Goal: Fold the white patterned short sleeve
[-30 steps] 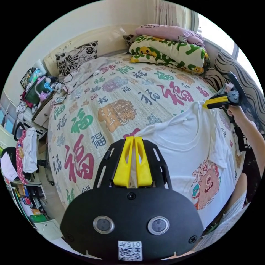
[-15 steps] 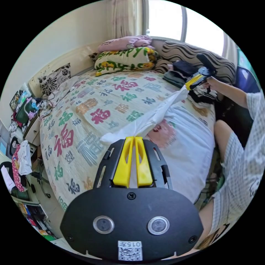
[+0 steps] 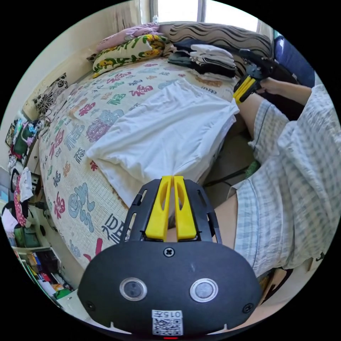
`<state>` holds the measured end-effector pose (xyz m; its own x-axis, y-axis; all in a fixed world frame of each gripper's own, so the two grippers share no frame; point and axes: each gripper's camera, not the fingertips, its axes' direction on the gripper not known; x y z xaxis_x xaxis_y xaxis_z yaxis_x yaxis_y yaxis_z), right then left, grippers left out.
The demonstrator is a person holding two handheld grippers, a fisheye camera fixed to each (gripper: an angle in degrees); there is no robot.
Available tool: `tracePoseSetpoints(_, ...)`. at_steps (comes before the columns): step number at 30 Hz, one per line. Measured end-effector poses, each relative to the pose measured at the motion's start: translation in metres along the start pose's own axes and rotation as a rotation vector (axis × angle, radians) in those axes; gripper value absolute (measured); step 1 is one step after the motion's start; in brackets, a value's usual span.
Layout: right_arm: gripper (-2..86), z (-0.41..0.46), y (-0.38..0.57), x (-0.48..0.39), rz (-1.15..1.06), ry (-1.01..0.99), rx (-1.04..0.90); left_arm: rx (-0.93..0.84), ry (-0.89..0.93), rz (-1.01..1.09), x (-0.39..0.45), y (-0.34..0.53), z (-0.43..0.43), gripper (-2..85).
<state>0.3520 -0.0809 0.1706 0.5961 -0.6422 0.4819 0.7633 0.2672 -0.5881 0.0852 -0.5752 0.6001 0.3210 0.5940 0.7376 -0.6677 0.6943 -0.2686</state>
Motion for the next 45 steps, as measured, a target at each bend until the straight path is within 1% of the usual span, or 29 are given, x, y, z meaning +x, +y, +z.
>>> tracePoseSetpoints(3, 2.1, 0.014, 0.008, -0.011, 0.003, 0.03, -0.065, -0.069, -0.027, 0.042, 0.018, -0.001, 0.008, 0.1)
tracePoseSetpoints(6, 2.8, 0.032, 0.012, -0.021, 0.001, 0.03, -0.193, -0.169, -0.043, 0.074, 0.026, -0.004, 0.021, 0.0)
tracePoseSetpoints(8, 2.9, 0.04, 0.019, -0.026, 0.025, 0.105, -0.287, -0.298, -0.043, 0.061, 0.025, -0.004, 0.032, 0.0)
tracePoseSetpoints(10, 2.6, 0.036, 0.028, -0.033, 0.021, 0.171, -0.291, -0.392, -0.034, -0.003, 0.017, -0.003, 0.033, 0.0)
tracePoseSetpoints(11, 2.1, 0.028, 0.035, -0.035, 0.035, 0.185, -0.262, -0.406, -0.016, -0.037, 0.013, -0.001, 0.025, 0.1)
tracePoseSetpoints(14, 0.9, 0.013, 0.047, -0.037, 0.067, 0.136, -0.179, -0.358, 0.036, -0.122, -0.001, 0.004, 0.001, 0.3)
tracePoseSetpoints(17, 0.2, 0.013, 0.047, -0.04, 0.06, 0.105, -0.156, -0.306, 0.09, -0.216, -0.019, 0.015, -0.013, 0.5)
tracePoseSetpoints(19, -0.1, 0.016, 0.043, -0.044, 0.037, 0.107, -0.157, -0.28, 0.093, -0.283, -0.03, 0.025, -0.022, 0.4)
tracePoseSetpoints(21, -0.3, 0.022, 0.038, -0.047, 0.011, 0.109, -0.161, -0.195, 0.138, -0.34, -0.039, 0.033, -0.035, 0.2)
tracePoseSetpoints(23, -0.5, 0.038, 0.03, -0.046, -0.026, 0.089, -0.204, -0.062, 0.211, -0.424, -0.053, 0.04, -0.045, 0.0)
tracePoseSetpoints(24, -0.5, 0.043, 0.029, -0.045, -0.035, 0.081, -0.217, -0.046, 0.227, -0.431, -0.055, 0.04, -0.045, -0.1)
tracePoseSetpoints(25, -0.6, 0.052, 0.027, -0.042, -0.043, 0.067, -0.246, -0.052, 0.247, -0.428, -0.059, 0.039, -0.038, -0.1)
tracePoseSetpoints(27, -0.7, 0.067, 0.027, -0.035, -0.038, 0.047, -0.304, -0.132, 0.262, -0.415, -0.066, 0.037, -0.018, -0.2)
tracePoseSetpoints(29, -0.9, 0.075, 0.034, -0.025, -0.028, 0.01, -0.35, -0.328, 0.293, -0.428, -0.081, 0.041, 0.012, -0.3)
tracePoseSetpoints(31, -0.8, 0.068, 0.042, -0.013, -0.002, -0.032, -0.349, -0.377, 0.369, -0.45, -0.094, 0.048, 0.014, -0.3)
tracePoseSetpoints(33, -0.7, 0.05, 0.055, 0.005, 0.053, -0.073, -0.302, -0.353, 0.372, -0.467, -0.11, 0.056, -0.002, 0.0)
tracePoseSetpoints(35, -0.1, 0.013, 0.075, 0.049, 0.186, -0.141, -0.145, -0.254, 0.313, -0.527, -0.145, 0.068, -0.04, 1.4)
tracePoseSetpoints(36, 0.5, 0.004, 0.081, 0.063, 0.233, -0.159, -0.098, -0.212, 0.303, -0.557, -0.157, 0.072, -0.05, 1.9)
tracePoseSetpoints(38, 4.1, -0.03, 0.102, 0.122, 0.428, -0.187, 0.089, -0.021, 0.271, -0.726, -0.215, 0.088, -0.084, 4.7)
tracePoseSetpoints(40, 6.7, -0.045, 0.11, 0.157, 0.54, -0.148, 0.181, 0.071, 0.215, -0.839, -0.255, 0.098, -0.096, 6.0)
tracePoseSetpoints(42, 8.6, -0.049, 0.111, 0.184, 0.598, -0.169, 0.218, 0.089, 0.218, -0.915, -0.291, 0.101, -0.093, 7.3)
tracePoseSetpoints(44, 9.4, -0.046, 0.106, 0.215, 0.66, -0.254, 0.258, 0.088, 0.301, -0.984, -0.326, 0.1, -0.077, 8.1)
tracePoseSetpoints(45, 9.0, -0.045, 0.104, 0.221, 0.673, -0.266, 0.268, 0.087, 0.316, -0.998, -0.333, 0.1, -0.073, 8.2)
